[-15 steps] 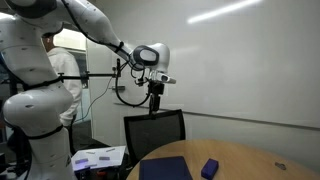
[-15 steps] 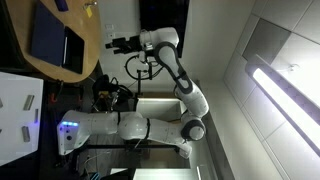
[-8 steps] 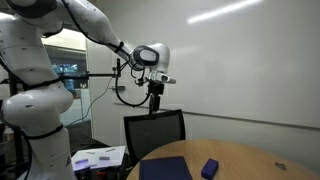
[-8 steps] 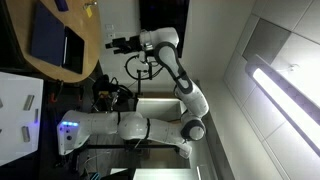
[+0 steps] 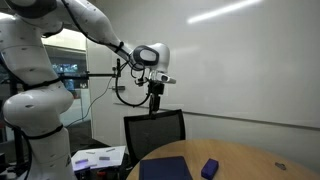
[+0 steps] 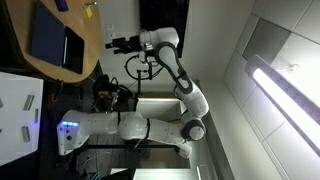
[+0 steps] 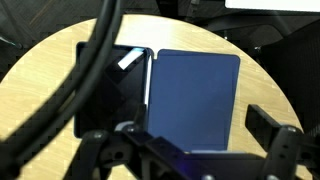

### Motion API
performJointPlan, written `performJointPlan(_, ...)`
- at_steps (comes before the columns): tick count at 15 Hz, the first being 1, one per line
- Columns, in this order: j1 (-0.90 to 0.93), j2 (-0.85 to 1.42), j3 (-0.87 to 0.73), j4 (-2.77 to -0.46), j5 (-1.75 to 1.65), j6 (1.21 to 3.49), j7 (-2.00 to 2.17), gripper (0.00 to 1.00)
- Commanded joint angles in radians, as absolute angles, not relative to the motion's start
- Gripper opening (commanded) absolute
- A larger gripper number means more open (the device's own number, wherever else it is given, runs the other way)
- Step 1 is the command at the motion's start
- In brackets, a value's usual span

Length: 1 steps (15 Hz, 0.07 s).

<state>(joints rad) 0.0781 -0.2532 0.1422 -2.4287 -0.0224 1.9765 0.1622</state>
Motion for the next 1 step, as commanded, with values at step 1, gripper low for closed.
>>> performJointPlan(1, 0.084, -0.253, 0.137, -2.428, -0.024, 1.975, 0.164, 1.0)
